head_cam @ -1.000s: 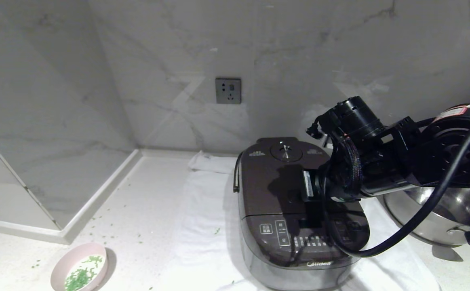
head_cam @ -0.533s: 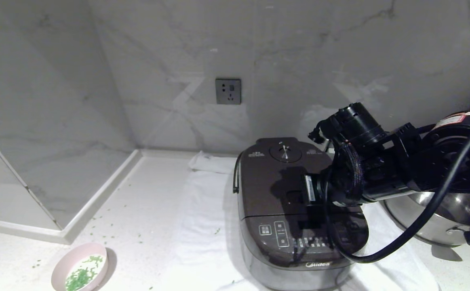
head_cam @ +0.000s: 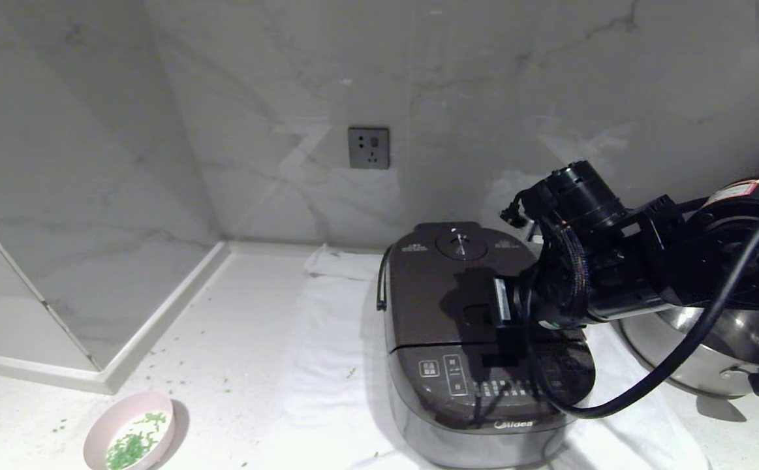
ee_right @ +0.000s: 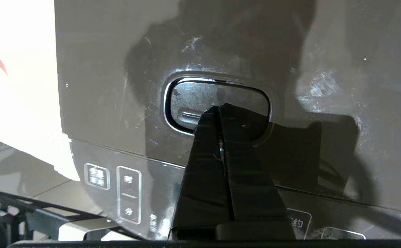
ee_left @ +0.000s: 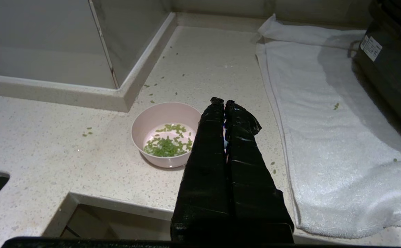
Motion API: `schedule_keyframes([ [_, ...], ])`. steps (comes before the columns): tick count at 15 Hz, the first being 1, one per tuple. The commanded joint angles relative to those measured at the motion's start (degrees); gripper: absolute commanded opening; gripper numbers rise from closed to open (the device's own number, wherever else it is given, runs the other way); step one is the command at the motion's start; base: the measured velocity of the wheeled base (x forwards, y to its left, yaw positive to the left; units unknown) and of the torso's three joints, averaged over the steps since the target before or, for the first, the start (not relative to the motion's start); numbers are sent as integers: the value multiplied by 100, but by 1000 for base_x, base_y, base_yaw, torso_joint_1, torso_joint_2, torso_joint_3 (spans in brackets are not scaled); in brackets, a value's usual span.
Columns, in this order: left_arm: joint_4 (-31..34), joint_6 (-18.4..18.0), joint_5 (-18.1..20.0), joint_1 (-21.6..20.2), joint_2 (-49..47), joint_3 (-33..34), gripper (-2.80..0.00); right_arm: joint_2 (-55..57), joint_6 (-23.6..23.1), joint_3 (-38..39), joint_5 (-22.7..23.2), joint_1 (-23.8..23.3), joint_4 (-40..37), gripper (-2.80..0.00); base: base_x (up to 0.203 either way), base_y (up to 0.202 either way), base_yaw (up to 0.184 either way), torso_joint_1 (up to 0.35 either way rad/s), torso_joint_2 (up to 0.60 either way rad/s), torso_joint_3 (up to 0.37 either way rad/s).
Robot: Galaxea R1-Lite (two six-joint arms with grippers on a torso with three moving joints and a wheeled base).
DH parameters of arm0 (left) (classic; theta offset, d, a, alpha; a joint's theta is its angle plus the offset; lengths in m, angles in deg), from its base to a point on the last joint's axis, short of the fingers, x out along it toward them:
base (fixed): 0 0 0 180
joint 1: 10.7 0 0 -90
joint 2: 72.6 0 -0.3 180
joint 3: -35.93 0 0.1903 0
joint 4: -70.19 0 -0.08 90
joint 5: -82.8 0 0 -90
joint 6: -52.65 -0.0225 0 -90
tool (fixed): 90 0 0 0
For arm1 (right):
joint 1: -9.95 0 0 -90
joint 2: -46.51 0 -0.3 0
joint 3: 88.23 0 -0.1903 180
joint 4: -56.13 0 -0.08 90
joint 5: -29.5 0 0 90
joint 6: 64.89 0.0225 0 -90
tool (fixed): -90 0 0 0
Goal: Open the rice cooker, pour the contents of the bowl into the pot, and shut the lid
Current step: Open the rice cooker
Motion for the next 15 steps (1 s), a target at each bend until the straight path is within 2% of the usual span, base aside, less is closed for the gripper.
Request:
schedule_keyframes([
  [1, 1, 4, -2, -1, 9, 0, -280, -269, 15, -77, 8, 107, 24, -280, 0, 0, 0, 0, 0, 0],
  [8, 1, 4, -2, -1, 9, 0, -280, -894, -185, -469, -123, 445, -320, -280, 0, 0, 0, 0, 0, 0],
  [11, 1, 4, -2, -1, 9, 0, -280, -1126, -616, -541, -966, 793, -305, -280, 0, 0, 0, 0, 0, 0],
  [13, 1, 4, -2, -1, 9, 0, -280, -1297, -792, -546, -1149, 1109, -286, -280, 0, 0, 0, 0, 0, 0],
  [15, 1, 4, -2, -1, 9, 0, -280, -1463, -833, -542, -1169, 1229, -187, -280, 0, 0, 0, 0, 0, 0],
])
